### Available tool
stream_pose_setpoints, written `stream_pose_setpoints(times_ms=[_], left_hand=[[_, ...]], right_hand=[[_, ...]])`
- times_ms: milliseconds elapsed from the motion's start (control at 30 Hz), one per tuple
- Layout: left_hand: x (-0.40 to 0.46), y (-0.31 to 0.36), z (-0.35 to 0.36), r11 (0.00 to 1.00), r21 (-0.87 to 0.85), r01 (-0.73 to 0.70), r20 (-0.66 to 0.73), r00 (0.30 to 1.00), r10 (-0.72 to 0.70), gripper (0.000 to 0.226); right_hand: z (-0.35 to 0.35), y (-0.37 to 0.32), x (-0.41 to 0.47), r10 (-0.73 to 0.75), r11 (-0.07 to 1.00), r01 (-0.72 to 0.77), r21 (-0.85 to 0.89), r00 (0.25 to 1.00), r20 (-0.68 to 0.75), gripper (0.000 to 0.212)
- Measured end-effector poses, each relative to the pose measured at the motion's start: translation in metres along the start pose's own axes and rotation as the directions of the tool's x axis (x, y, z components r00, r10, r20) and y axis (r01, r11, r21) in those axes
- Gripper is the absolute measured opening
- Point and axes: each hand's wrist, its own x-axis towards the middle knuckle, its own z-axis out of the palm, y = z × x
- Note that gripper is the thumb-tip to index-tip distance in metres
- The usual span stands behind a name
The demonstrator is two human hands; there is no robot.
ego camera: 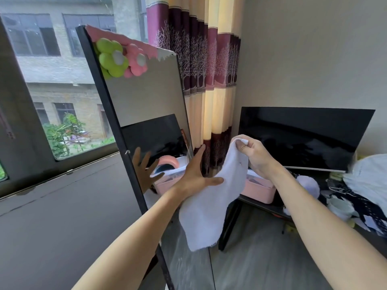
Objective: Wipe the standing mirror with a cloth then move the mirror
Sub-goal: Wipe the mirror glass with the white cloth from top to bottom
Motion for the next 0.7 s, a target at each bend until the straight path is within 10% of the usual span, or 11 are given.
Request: stream_pose_setpoints(times_ms=[200, 433, 533, 633, 700], left_hand=[[-0.003, -0.006, 0.02, 0.983, -0.085, 0.161, 0.321, 0.939, -0.126, 0.045], [0.007, -0.009, 0.027, 0.951, -0.086, 0.298, 0.039, 0.955, -0.295, 0.014], [0.013, -0.005, 0.02, 0.842, -0.345, 0.415, -0.056, 0.886, -0.46, 0.012], [0.019, -0.002, 0.012, 0.758, -0.507, 0.409, -0.073, 0.856, -0.511, 0.018], [0.021, 0.001, 0.01, 0.791, -0.505, 0.345, -0.116, 0.881, -0.458, 0.017]], right_hand=[[0.002, -0.012, 0.0, -0.138, 0.966, 0.131, -0.224, 0.99, -0.016, 0.028], [-0.013, 0.003, -0.002, -0.213, 0.933, 0.12, -0.34, 0.944, -0.253, 0.022], [-0.02, 0.012, -0.012, 0.032, 0.941, -0.045, -0.335, 0.999, -0.044, 0.02], [-0.022, 0.024, -0.029, 0.466, 0.862, -0.317, -0.397, 0.803, 0.372, 0.014], [-0.02, 0.037, -0.033, 0.534, 0.832, -0.401, -0.384, 0.765, 0.359, 0.024]])
